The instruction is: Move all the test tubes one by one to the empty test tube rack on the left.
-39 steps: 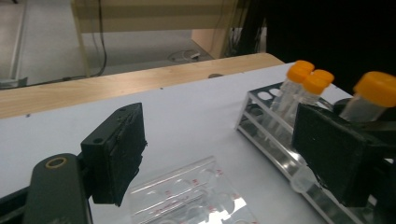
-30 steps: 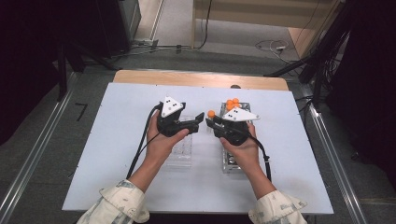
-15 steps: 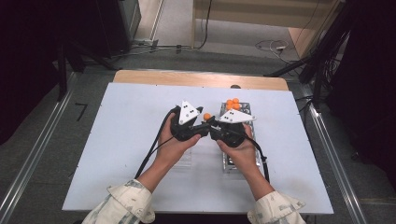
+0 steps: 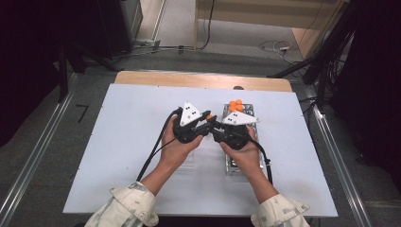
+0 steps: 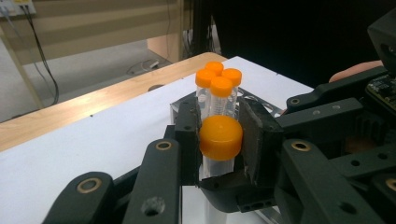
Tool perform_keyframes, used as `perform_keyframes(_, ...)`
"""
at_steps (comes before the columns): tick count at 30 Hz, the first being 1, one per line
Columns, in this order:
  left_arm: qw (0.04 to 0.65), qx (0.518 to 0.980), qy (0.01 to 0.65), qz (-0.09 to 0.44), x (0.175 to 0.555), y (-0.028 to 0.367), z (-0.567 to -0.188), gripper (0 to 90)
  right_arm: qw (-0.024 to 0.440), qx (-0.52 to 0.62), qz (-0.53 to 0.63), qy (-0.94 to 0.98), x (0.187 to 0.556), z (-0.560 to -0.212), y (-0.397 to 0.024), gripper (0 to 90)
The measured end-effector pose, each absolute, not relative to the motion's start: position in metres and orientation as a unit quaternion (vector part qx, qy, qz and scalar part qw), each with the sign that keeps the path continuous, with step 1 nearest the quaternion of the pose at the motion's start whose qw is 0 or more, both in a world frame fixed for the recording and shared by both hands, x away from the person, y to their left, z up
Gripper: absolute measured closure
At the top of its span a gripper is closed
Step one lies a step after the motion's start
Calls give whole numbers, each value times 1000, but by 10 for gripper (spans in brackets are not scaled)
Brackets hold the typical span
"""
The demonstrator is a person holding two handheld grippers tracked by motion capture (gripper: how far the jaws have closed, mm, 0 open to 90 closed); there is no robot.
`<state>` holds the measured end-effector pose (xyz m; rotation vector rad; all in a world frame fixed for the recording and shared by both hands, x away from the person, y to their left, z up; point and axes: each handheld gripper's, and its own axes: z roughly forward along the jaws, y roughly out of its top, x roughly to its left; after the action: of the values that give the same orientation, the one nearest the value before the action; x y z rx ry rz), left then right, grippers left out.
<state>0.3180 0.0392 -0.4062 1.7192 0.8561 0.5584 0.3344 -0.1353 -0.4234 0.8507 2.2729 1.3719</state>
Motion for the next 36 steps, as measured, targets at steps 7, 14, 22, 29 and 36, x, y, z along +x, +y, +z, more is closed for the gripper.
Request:
perform_keyframes(7,549,715,370,224,322,45,-402,710,174,296,485,804,333,-423,-134,470)
perform_keyframes(14,547,708,389,221,329,56,-395,710,172,296,491,801,330,-424,-136,318)
perform_keyframes(22,542,702,403,227,338,68,-389,709,173,299,492,799,329,-423,-142,303)
perform_keyframes(29,540,691,414,245,347,81,-378,709,174,305,494,795,329,-422,-151,249)
perform_keyframes(36,530,688,423,258,353,90,-377,709,177,311,500,789,329,-420,-158,219)
